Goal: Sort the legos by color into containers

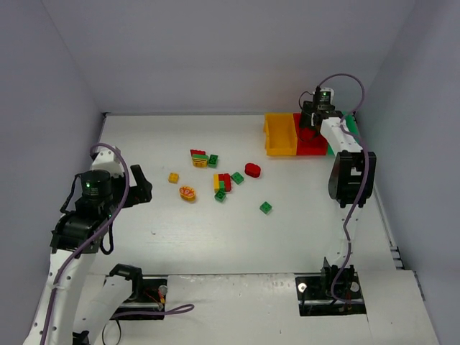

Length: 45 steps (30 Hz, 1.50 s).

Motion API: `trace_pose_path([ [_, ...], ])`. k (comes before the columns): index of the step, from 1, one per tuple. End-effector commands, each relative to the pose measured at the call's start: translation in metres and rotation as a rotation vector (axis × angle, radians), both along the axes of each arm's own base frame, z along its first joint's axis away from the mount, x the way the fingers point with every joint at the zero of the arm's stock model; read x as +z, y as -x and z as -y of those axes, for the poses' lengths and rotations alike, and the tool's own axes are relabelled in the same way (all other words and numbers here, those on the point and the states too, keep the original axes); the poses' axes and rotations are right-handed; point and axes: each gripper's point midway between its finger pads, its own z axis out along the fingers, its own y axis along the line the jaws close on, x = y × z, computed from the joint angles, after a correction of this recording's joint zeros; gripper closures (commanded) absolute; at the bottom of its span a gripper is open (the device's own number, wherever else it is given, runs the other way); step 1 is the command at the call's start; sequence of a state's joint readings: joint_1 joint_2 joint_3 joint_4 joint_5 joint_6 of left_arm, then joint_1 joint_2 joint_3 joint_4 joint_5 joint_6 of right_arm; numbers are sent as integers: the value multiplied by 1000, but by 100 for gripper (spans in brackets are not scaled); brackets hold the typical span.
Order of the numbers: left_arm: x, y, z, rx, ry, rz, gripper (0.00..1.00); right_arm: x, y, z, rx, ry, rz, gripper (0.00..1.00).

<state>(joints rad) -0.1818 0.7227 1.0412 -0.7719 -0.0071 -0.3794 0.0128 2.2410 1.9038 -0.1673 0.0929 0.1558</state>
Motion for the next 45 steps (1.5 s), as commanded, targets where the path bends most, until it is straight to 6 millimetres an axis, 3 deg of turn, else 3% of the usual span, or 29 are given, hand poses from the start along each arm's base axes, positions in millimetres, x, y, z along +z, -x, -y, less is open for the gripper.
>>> trace_pose_path([
  [1,28,-13,5,-6,31,93,13,80,-20,-9,49,3,177,36],
  [2,27,-14,6,-5,33,88,13,94,-17,-11,61,5,199,34],
  [4,28,-16,7,-3,40,94,13,98,-8,-21,112,9,193,32],
  [5,28,-17,11,-23,54,89,13,118,-1,-28,140,11,224,32],
  [6,30,-18,12,-24,58,97,13,124,5,-42,188,4,231,32],
  [7,30,-19,13,-28,59,95,13,115,15,-52,228,3,204,32],
  [8,30,-20,14,-30,62,93,14,134,25,-62,280,20,235,32],
  [9,29,-21,14,-30,62,93,13,138,36,-87,350,-8,239,31],
  [10,29,-21,14,-33,63,92,13,120,50,-99,408,0,198,31],
  [11,28,-21,15,-33,63,89,13,133,62,-111,461,6,225,30],
  [12,28,-22,15,-35,64,91,13,131,72,-126,513,4,220,27],
  [13,26,-22,15,-37,64,89,13,125,86,-155,587,1,210,27],
  [16,26,-21,18,-47,72,91,13,100,124,-196,702,-9,169,23],
  [22,23,-20,22,-71,78,72,13,40,160,-236,796,-45,53,19],
  [24,24,-18,22,-75,80,68,13,27,163,-241,807,-46,24,19],
  [26,24,-17,24,-83,83,64,13,20,154,-246,812,-44,36,18],
  [37,17,-4,19,-88,52,30,13,-39,140,-249,834,2,-71,19],
  [40,16,-2,18,-82,49,26,13,-47,139,-247,826,8,-72,30],
  [41,15,-1,17,-80,47,23,13,-46,137,-246,819,15,-63,39],
  [43,14,-1,17,-79,46,19,13,-44,135,-245,814,20,-51,47],
  [45,13,-2,17,-78,48,17,14,-40,132,-245,813,32,-39,63],
])
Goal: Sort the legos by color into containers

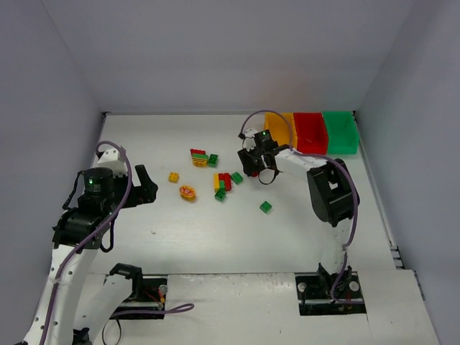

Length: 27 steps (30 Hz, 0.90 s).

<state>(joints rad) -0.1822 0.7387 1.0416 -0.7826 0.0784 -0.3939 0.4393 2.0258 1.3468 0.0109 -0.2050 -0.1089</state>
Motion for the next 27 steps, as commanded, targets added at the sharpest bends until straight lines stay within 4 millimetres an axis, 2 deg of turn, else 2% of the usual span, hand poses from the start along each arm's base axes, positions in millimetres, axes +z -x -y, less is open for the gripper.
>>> trace_pose_path([
  [1,18,-5,2,-12,1,52,13,40,-29,-4,-17,-21,147,77],
  [2,19,-5,2,-10,1,55,13,45,-31,-2,-26,-18,160,85],
  [4,19,-6,2,-9,0,56,13,68,-40,7,-63,-9,223,100],
  [7,18,-7,2,-8,-1,54,13,111,-57,28,-143,-25,322,100],
  [8,17,-7,2,-8,-2,51,13,123,-67,52,-209,-20,353,100],
  [9,17,-7,2,-8,-2,50,13,144,-74,65,-246,-42,402,100],
  [10,16,-8,2,-8,-2,48,13,154,-79,78,-285,-59,423,100],
  [11,16,-8,2,-7,-1,48,13,162,-87,106,-343,-64,440,100],
  [12,15,-8,2,-6,0,48,13,175,-92,119,-372,-75,466,100],
  [13,15,-8,2,-8,1,51,13,179,-95,131,-398,-77,475,100],
  [14,13,-9,2,-7,2,46,14,183,-100,151,-440,-69,486,99],
  [15,13,-9,2,-6,3,47,13,187,-106,160,-466,-65,498,98],
  [17,11,-10,3,-6,4,44,13,179,-115,187,-531,-46,490,98],
  [18,12,-11,4,-10,6,45,13,183,-120,187,-535,-54,497,97],
  [19,12,-11,3,-8,5,42,13,171,-126,201,-579,-59,475,97],
  [21,13,-11,4,-10,6,45,13,169,-135,220,-619,-77,474,96],
  [22,14,-11,4,-11,7,47,13,165,-139,223,-627,-79,468,95],
  [23,14,-11,4,-9,10,48,13,149,-144,228,-634,-73,443,91],
  [26,14,-10,5,-10,15,48,13,138,-157,226,-639,-96,426,84],
  [27,14,-10,5,-11,19,48,13,137,-160,225,-637,-100,425,75],
])
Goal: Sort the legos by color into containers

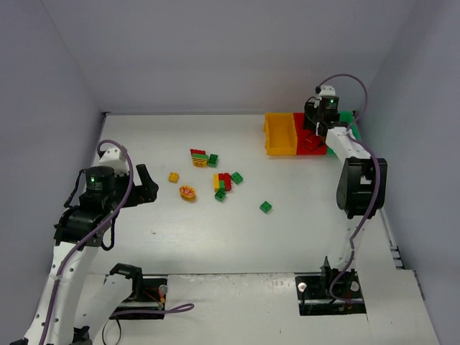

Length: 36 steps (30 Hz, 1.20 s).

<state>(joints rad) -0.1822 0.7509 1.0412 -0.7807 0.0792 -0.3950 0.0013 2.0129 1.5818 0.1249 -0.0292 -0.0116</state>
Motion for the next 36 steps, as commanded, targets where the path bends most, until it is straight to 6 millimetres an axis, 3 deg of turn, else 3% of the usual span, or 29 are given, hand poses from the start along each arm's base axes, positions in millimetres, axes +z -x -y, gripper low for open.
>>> trace_pose_path([
  [1,17,-7,5,-12,24,59,13,18,-26,-8,4,-47,79,69],
  [2,18,-6,6,-15,29,58,13,20,-28,-9,2,-58,83,57],
  [3,17,-6,6,-16,28,55,13,21,-30,-10,4,-64,86,52],
  [5,17,-6,6,-15,31,58,13,31,-31,-12,1,-83,105,46],
  [8,19,-6,5,-6,32,64,13,45,-19,-18,13,-122,118,44],
  [11,19,-8,4,1,31,72,13,60,6,-18,-3,-148,128,40],
  [12,21,-9,4,2,33,78,13,83,17,-18,-9,-144,171,33],
  [13,21,-9,4,2,34,81,13,71,28,-16,-29,-132,146,30],
  [15,20,-10,5,-3,33,78,13,88,43,-16,-53,-144,169,24],
  [16,21,-11,6,-5,34,81,13,85,51,-17,-56,-151,154,23],
  [17,20,-12,6,-6,31,75,13,100,62,-21,-58,-170,171,23],
  [19,22,-12,5,-3,28,77,13,103,88,-40,-30,-187,167,23],
  [21,24,-12,5,0,28,82,13,97,108,-59,-15,-197,142,23],
  [22,24,-13,5,2,31,81,13,93,120,-79,-4,-186,127,22],
  [24,24,-13,5,4,37,83,13,74,151,-100,-18,-223,63,16],
  [25,23,-13,5,6,37,77,13,66,165,-120,-2,-236,39,14],
  [27,22,-14,4,19,42,70,13,42,197,-133,-42,-279,-42,6],
  [31,19,-15,6,28,62,49,13,5,252,-161,-117,-282,-140,4],
  [32,18,-15,7,30,64,47,13,3,258,-166,-131,-292,-143,4],
  [36,14,-14,7,33,68,28,13,-34,284,-183,-167,-307,-235,4],
])
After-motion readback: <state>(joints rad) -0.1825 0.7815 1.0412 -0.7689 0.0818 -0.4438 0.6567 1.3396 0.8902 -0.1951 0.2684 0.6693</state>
